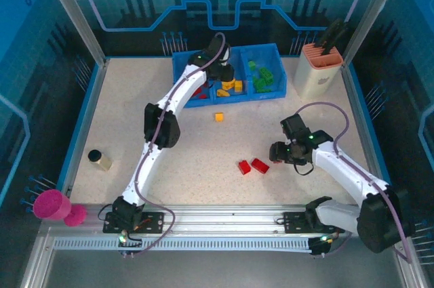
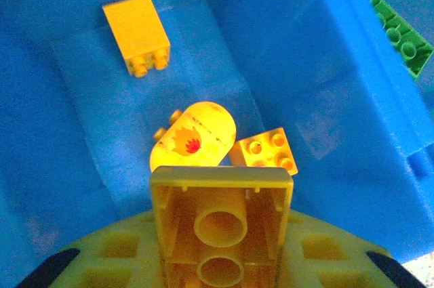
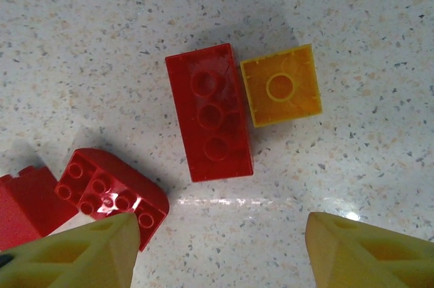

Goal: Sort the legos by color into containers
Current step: Place the lego in the container, then pick up the lego from the middle-right of the table.

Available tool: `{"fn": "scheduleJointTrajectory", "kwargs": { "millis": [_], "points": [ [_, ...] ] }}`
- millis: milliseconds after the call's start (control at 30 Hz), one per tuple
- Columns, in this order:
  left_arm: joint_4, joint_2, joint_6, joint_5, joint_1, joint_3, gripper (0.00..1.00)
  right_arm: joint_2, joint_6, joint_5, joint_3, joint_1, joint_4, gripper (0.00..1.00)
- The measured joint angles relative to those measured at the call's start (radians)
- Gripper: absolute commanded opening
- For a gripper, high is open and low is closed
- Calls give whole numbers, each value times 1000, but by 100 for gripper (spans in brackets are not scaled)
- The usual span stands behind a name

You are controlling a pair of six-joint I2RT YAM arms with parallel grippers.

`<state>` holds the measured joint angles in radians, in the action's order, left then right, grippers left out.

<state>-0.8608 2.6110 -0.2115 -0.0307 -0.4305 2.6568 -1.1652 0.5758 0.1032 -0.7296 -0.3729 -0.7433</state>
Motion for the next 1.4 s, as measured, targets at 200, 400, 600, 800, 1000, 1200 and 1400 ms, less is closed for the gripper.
{"fn": "scheduleJointTrajectory", "kwargs": {
  "millis": [200,400,600,800,1000,1200,1400],
  "points": [
    [4,10,-25,28,-5,0,33,-75,0,2,-9,0,32,66],
    [16,18,-51,50,-16,0,41,-133,-8,3,-19,0,60,67],
    [23,39,-77,62,-31,0,51,-160,-11,3,-19,0,76,66],
    [27,39,-77,63,-32,0,55,-181,-16,2,-27,0,90,63],
    [26,25,-74,64,-33,0,56,-259,-27,6,-32,0,120,60],
    [12,-80,-57,67,-33,-11,57,-352,-50,21,-72,0,140,47],
    [12,-290,-17,74,-33,-82,59,-402,-69,35,-103,-5,132,28]
  ]
}}
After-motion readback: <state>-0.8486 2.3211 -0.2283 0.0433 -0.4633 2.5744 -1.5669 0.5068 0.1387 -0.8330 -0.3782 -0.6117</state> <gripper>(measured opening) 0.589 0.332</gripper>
